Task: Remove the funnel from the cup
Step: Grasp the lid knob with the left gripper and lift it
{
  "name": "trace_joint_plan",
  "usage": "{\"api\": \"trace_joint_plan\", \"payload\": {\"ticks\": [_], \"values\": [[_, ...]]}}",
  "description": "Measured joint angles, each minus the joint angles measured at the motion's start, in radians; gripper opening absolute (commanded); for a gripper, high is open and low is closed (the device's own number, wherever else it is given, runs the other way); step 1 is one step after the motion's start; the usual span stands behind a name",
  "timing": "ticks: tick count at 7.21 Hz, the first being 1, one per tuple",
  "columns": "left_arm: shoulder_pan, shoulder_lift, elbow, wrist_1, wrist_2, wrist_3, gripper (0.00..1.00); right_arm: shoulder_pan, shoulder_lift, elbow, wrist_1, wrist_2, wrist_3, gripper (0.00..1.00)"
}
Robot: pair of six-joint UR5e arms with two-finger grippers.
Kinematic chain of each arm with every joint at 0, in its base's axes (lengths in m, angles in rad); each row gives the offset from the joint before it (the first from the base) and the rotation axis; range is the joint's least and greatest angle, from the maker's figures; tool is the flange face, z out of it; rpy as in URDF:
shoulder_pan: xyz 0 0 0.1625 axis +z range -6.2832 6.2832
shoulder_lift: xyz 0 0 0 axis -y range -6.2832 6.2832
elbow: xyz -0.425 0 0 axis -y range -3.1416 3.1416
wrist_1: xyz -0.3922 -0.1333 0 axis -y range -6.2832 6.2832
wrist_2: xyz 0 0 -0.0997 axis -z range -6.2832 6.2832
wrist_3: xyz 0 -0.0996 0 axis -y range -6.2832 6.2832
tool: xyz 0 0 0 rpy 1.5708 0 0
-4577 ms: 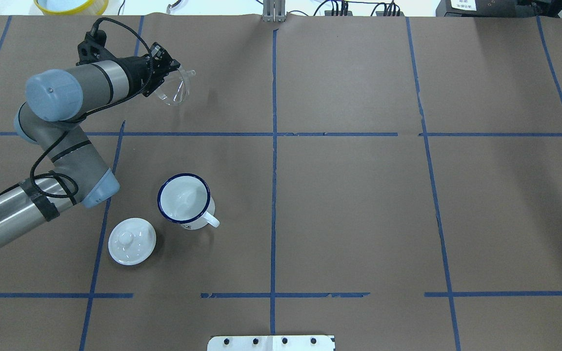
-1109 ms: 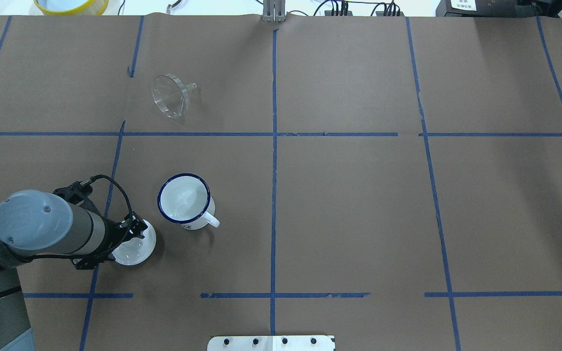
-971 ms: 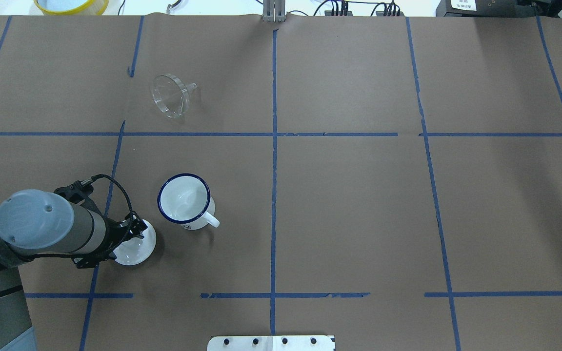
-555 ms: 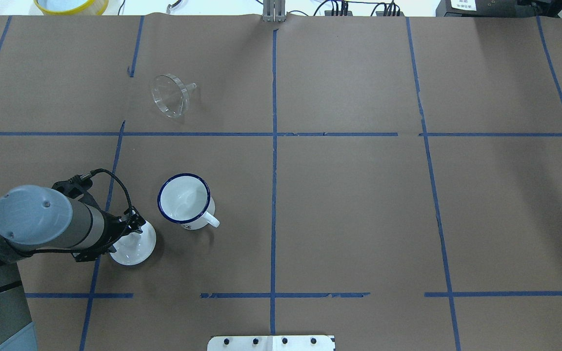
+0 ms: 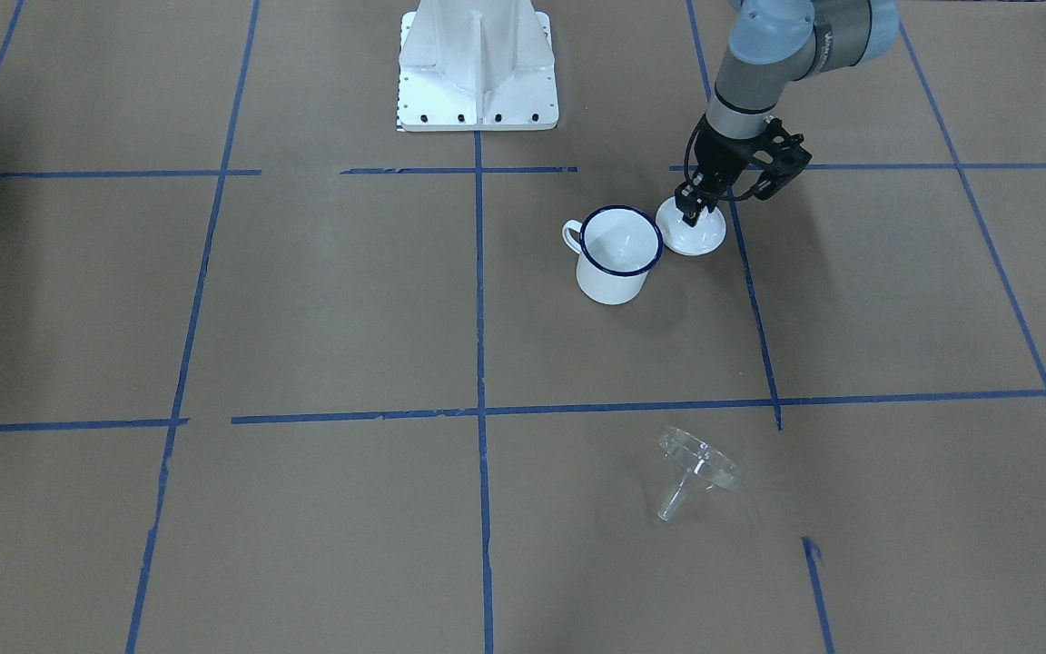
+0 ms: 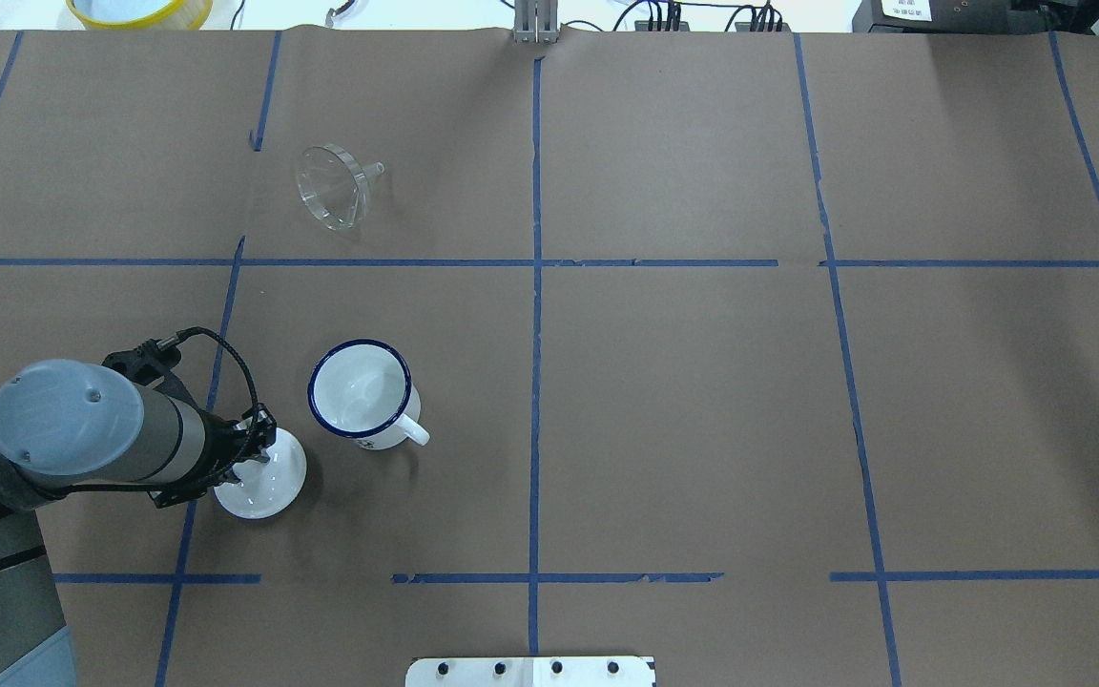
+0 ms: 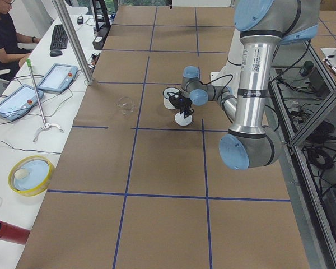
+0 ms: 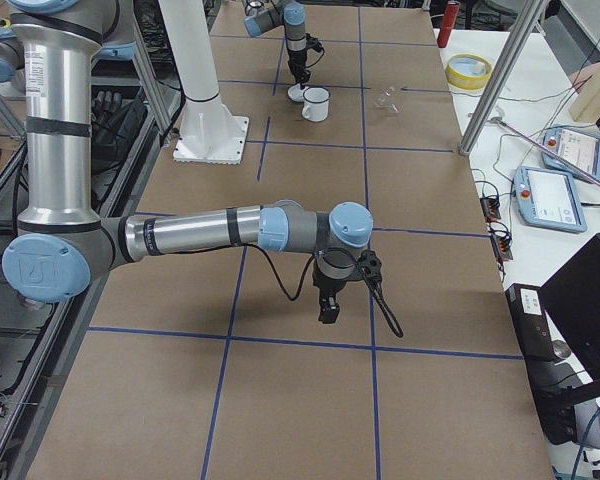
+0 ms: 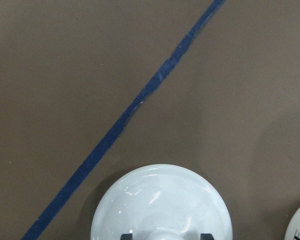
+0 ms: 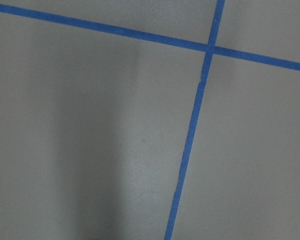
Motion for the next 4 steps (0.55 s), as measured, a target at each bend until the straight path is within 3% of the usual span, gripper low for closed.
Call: {"api": "trace_joint_plan", "payload": {"ticks": [2, 4], "values": [[-0.046, -0.001, -0.044, 0.016, -0.002, -0.001, 0.0, 0.0, 0.0, 0.0, 0.0, 0.0, 0.0, 1.0], [-0.146, -0.005, -0.187, 0.163, -0.006, 0.03, 0.0, 0.0, 0.0, 0.0, 0.0, 0.0, -0.001, 1.0]]}}
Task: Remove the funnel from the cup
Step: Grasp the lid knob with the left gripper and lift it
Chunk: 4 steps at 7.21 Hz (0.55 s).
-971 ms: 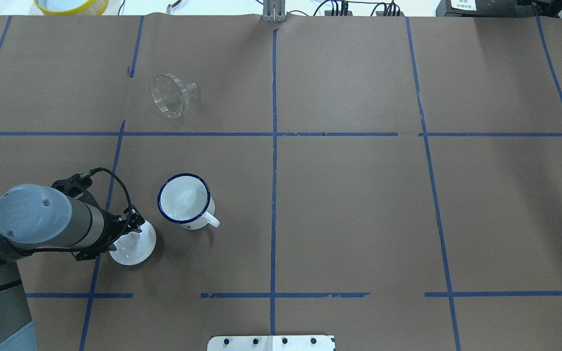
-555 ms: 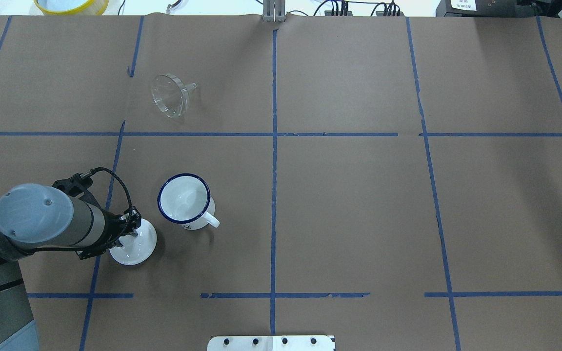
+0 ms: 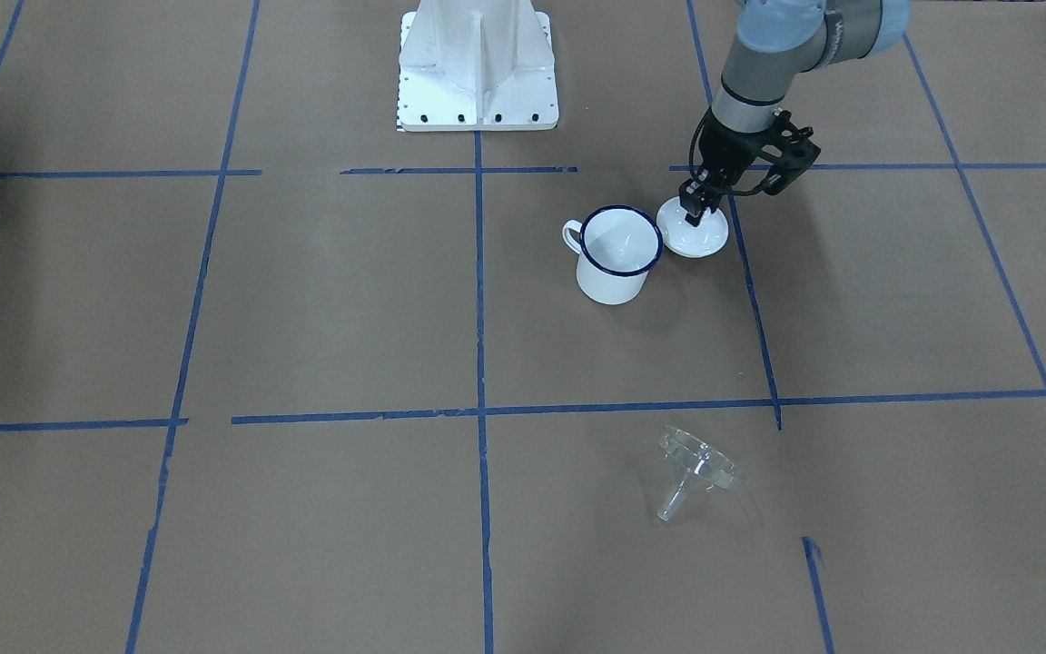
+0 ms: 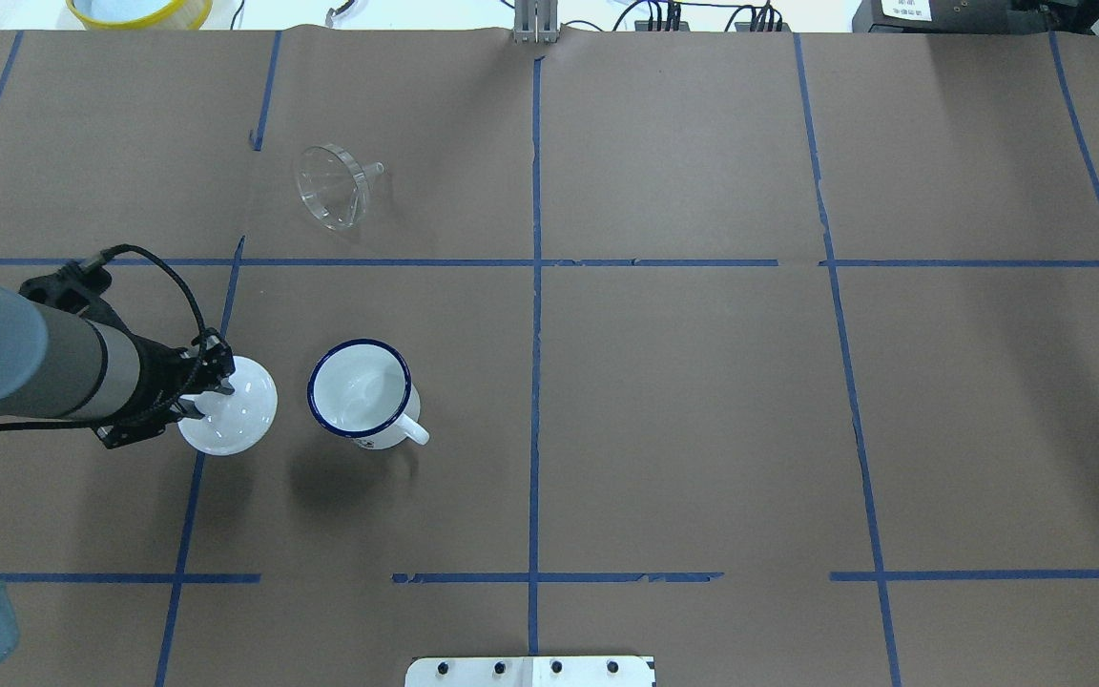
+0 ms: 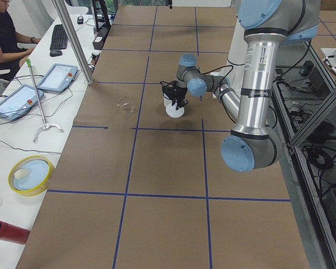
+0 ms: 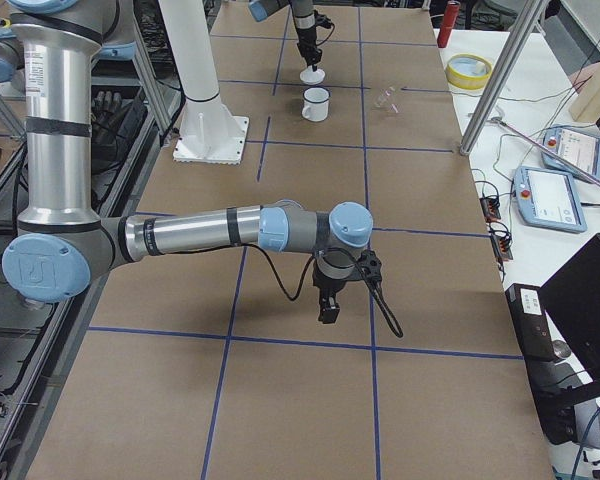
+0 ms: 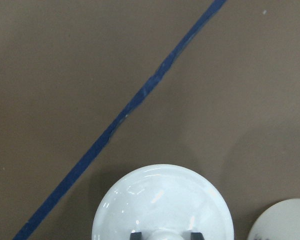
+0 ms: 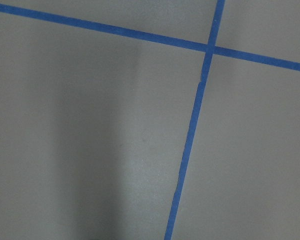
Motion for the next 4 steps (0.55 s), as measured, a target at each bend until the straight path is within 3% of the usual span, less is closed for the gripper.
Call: {"api": "trace_joint_plan", "payload": {"ticks": [2, 4], "values": [[-0.034, -0.112, -0.061, 0.183, -0.004, 0.024, 0.0, 0.0, 0.0, 0.0, 0.0, 0.0, 0.0, 1.0], [-0.033, -0.312, 0.04, 0.307, -0.051, 0.02, 0.0, 0.0, 0.0, 0.0, 0.0, 0.0, 0.001, 1.0]]}}
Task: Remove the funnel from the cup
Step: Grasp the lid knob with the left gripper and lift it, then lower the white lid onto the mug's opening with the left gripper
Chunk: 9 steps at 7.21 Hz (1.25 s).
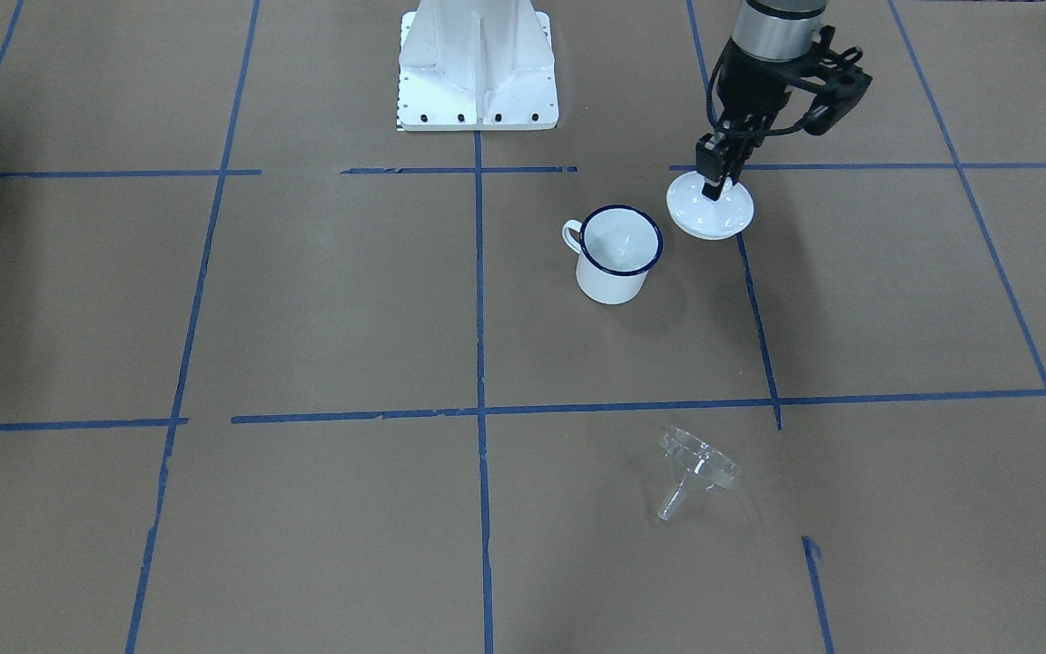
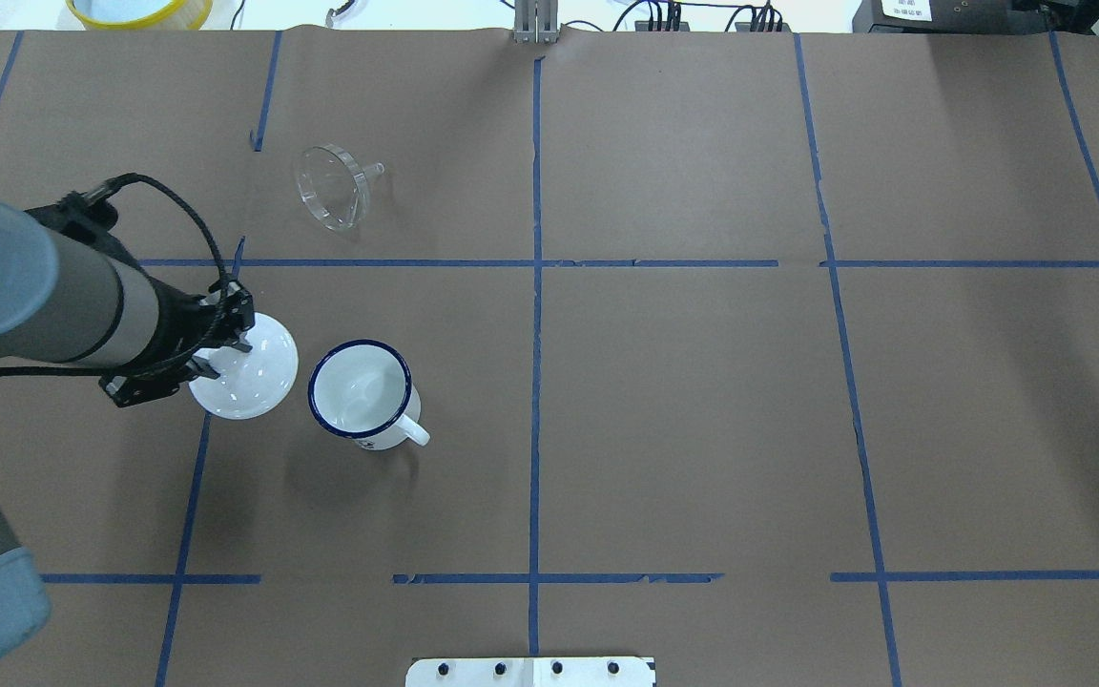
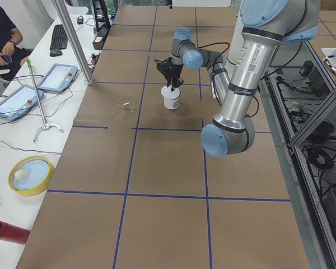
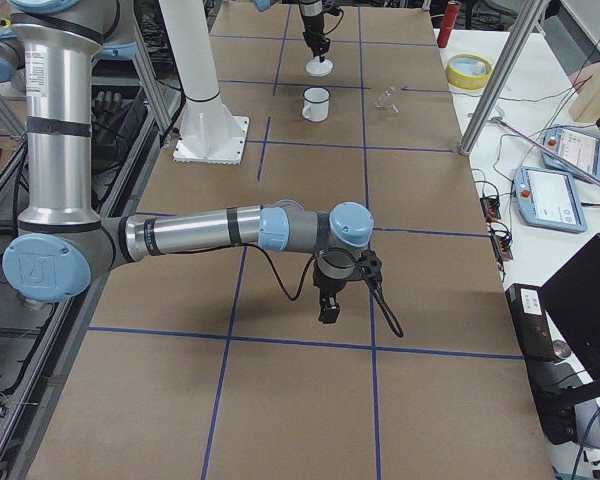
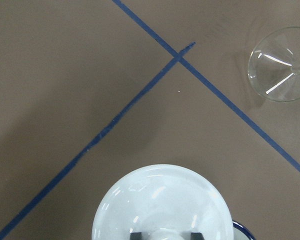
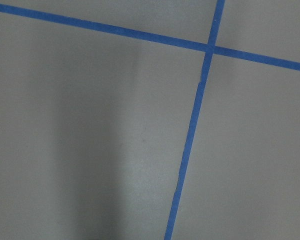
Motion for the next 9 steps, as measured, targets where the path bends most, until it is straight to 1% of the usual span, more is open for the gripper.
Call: {"api": "trace_joint_plan", "payload": {"ticks": [1, 2, 4, 9], "values": [[0.005, -0.054, 0.05, 0.016, -0.035, -0.002, 0.0, 0.0, 0.0, 0.0, 0.0, 0.0, 0.0, 1.0], [0.01, -0.081, 0.086, 0.02, -0.059, 0.0, 0.0, 0.0, 0.0, 0.0, 0.0, 0.0, 0.0, 1.0], [0.017, -0.095, 0.126, 0.012, -0.073, 0.01, 0.0, 0.0, 0.0, 0.0, 0.0, 0.0, 0.0, 1.0], [0.03, -0.11, 0.178, -0.032, -0.074, 0.023, 0.0, 0.0, 0.0, 0.0, 0.0, 0.0, 0.0, 1.0]]}}
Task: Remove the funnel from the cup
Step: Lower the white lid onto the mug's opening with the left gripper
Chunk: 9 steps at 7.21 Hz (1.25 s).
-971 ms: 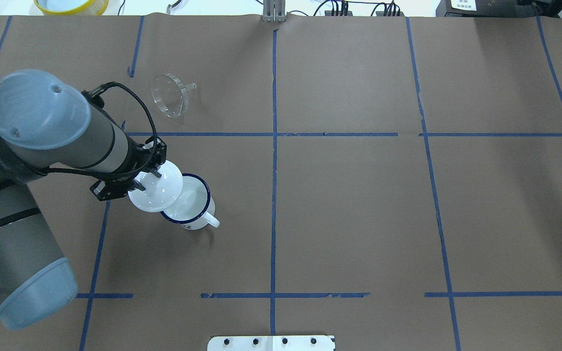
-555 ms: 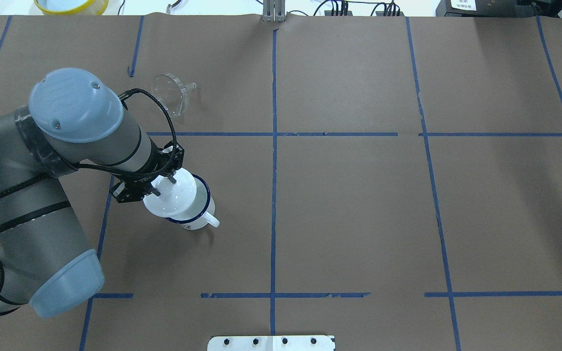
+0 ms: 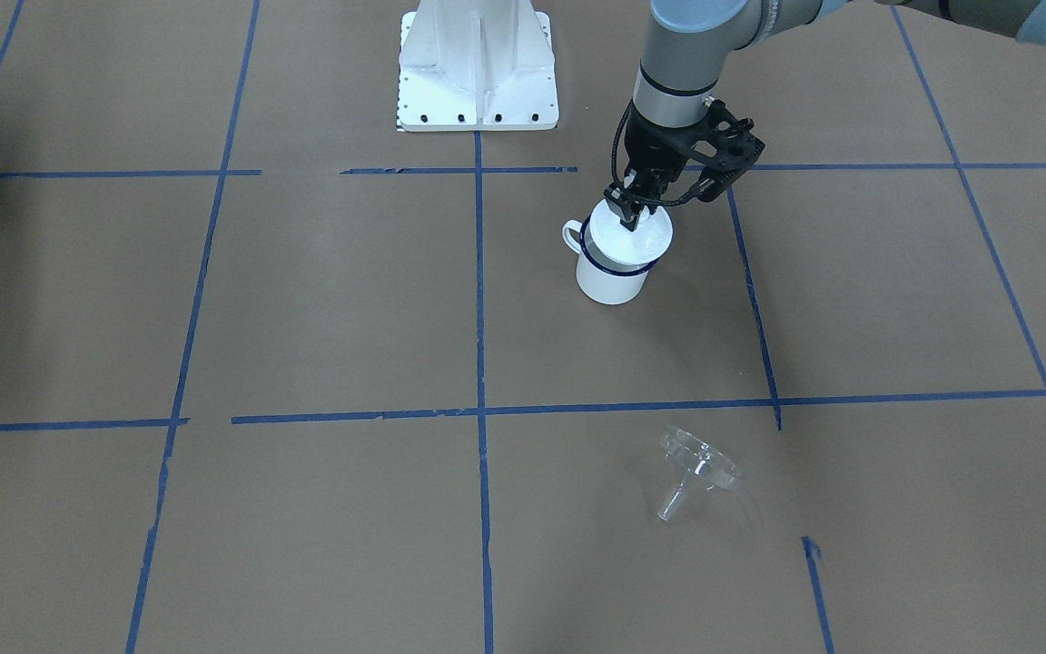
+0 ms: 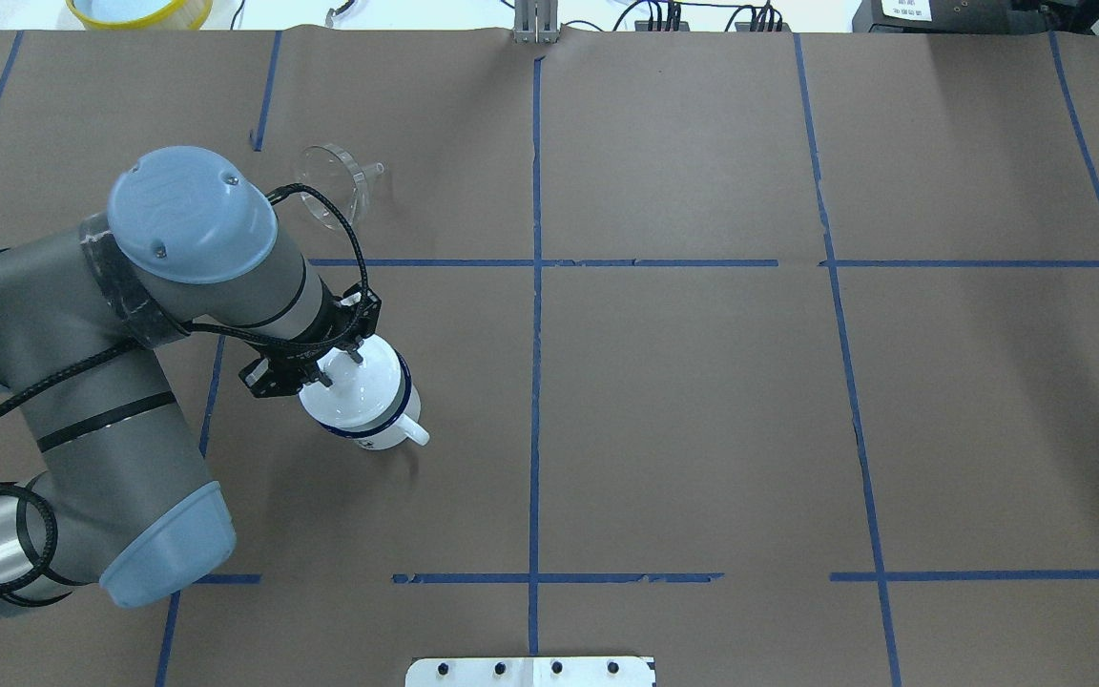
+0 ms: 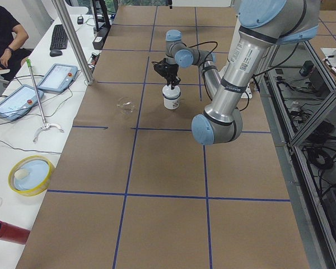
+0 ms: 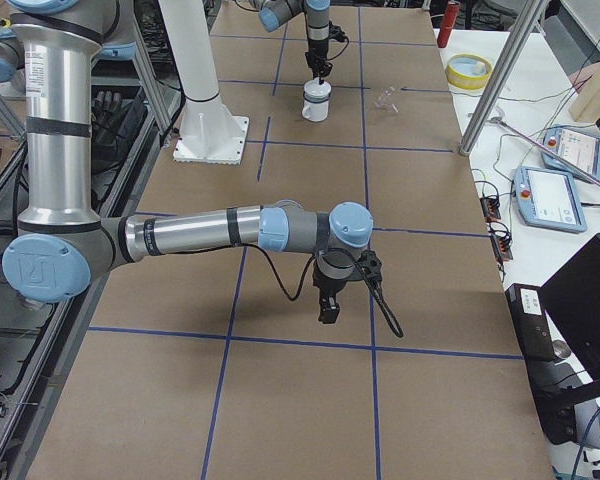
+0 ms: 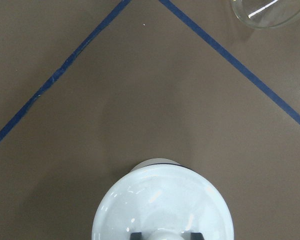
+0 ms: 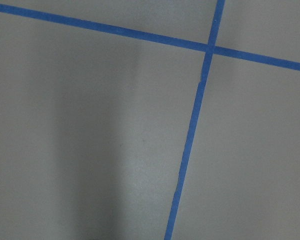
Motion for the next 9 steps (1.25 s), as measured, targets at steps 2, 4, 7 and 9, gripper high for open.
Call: {"api": "trace_joint_plan", "payload": {"ticks": [2, 4, 7, 9], "values": [[0.003, -0.001, 0.01, -0.012, 0.0, 0.0, 0.0, 0.0, 0.0, 0.0, 0.0, 0.0, 0.0, 1.0], [0.005, 0.0, 0.014, -0.014, 0.0, 0.0, 0.0, 0.0, 0.0, 0.0, 0.0, 0.0, 0.0, 1.0], [0.007, 0.001, 0.02, -0.015, 0.0, 0.0, 0.35, 0.0, 0.0, 0.0, 0.0, 0.0, 0.0, 1.0], [0.01, 0.001, 0.022, -0.016, 0.0, 0.0, 1.0, 0.0, 0.0, 0.0, 0.0, 0.0, 0.0, 1.0]]}}
